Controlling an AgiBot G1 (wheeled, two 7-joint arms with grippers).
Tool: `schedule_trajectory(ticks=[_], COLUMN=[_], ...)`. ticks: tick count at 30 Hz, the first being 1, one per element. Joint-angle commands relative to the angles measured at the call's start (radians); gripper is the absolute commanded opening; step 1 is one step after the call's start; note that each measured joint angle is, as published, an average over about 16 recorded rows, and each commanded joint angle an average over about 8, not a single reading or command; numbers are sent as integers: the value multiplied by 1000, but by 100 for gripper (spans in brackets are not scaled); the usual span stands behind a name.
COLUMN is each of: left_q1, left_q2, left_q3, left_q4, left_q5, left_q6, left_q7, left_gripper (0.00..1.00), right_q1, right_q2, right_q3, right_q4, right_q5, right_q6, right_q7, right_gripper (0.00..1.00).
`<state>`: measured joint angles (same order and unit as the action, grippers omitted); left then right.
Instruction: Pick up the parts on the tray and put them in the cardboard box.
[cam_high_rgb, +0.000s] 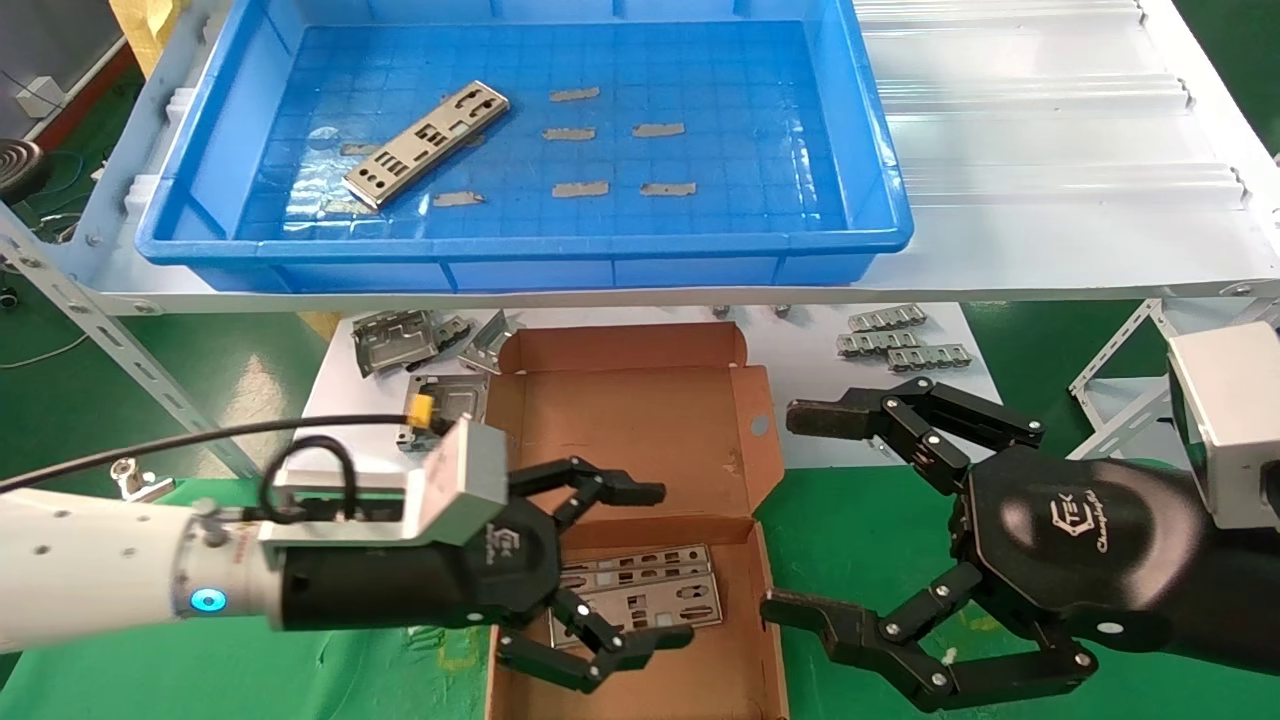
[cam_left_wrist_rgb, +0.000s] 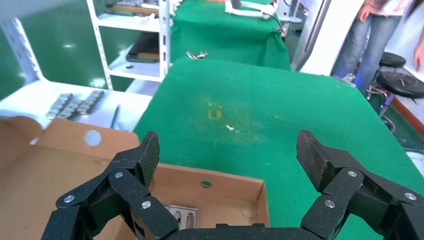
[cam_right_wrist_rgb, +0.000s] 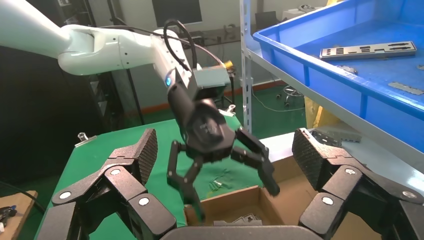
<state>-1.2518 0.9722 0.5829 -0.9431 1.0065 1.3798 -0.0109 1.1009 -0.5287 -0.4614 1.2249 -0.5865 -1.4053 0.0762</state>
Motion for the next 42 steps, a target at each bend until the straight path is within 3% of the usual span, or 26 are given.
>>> schedule_trajectory(ticks=[1, 42], left_q1=[8, 166], left_q2=[-16, -338], left_q3=[-13, -284], left_q4=[-15, -320], left_q5=[-12, -259], left_q6=[5, 109], left_q7=[-8, -166], left_gripper=[100, 100], right_q1=[0, 0], right_q2=[0, 0], right_q3=[0, 0], right_q4=[0, 0], right_q5=[0, 0], right_q6=[0, 0], right_q7=[0, 0], right_gripper=[100, 100])
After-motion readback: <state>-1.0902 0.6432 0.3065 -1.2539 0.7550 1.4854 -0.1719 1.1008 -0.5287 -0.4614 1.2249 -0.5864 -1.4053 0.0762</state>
